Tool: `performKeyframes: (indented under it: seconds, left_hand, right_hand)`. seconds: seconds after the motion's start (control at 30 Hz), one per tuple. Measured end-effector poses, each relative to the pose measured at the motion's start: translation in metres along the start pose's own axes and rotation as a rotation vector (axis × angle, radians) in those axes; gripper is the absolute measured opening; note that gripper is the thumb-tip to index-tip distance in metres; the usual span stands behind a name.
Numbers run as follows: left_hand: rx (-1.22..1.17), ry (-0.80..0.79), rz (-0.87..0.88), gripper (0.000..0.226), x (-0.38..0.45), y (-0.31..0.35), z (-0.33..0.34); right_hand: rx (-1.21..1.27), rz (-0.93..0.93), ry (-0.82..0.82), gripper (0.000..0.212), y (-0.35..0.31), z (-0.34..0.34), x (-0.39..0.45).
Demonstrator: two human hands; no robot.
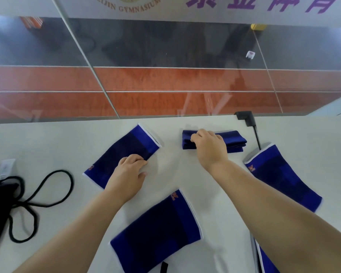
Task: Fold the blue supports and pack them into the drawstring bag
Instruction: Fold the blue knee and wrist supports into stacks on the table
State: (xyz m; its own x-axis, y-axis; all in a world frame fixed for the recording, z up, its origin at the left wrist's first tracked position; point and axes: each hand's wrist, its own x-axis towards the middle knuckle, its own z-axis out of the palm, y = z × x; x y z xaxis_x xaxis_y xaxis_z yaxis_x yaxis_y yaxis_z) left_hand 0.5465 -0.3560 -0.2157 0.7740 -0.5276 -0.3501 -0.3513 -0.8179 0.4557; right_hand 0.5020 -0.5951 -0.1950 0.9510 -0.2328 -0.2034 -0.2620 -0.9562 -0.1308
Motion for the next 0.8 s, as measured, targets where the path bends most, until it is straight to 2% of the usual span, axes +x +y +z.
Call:
performKeyframes:
  seconds: [0.2,0.4,0.57,0.63,0.73,0.8]
  left_hand:
    - [-0.018,0.004,0.025,0.037,-0.01,-0.004,-0.004]
    - [0.023,0.057,-0.054,0.041,-0.032,-0.016,-0.001]
    - [0.058,-0.019,-0.088,0.05,-0.051,-0.035,0.001]
    - [0.071,-0.041,-0.074,0.053,-0.059,-0.04,0.001]
    - [0.094,-0.069,-0.076,0.054,-0.068,-0.046,0.003]
    - [0.118,-0.075,-0.065,0.053,-0.073,-0.052,0.004]
  right_hand:
    - [-0.05,0.023,-0.043,0.031,-0.007,-0.015,-0.005]
    - [0.191,-0.064,0.042,0.03,-0.027,-0.02,-0.034]
    - [0.312,-0.137,-0.12,0.029,-0.043,0.004,-0.077]
    - [0.307,-0.129,-0.209,0.037,-0.049,0.016,-0.094]
    - [0.281,-0.018,-0.289,0.056,-0.061,0.028,-0.117]
    - [0.277,0.095,-0.323,0.061,-0.069,0.035,-0.13]
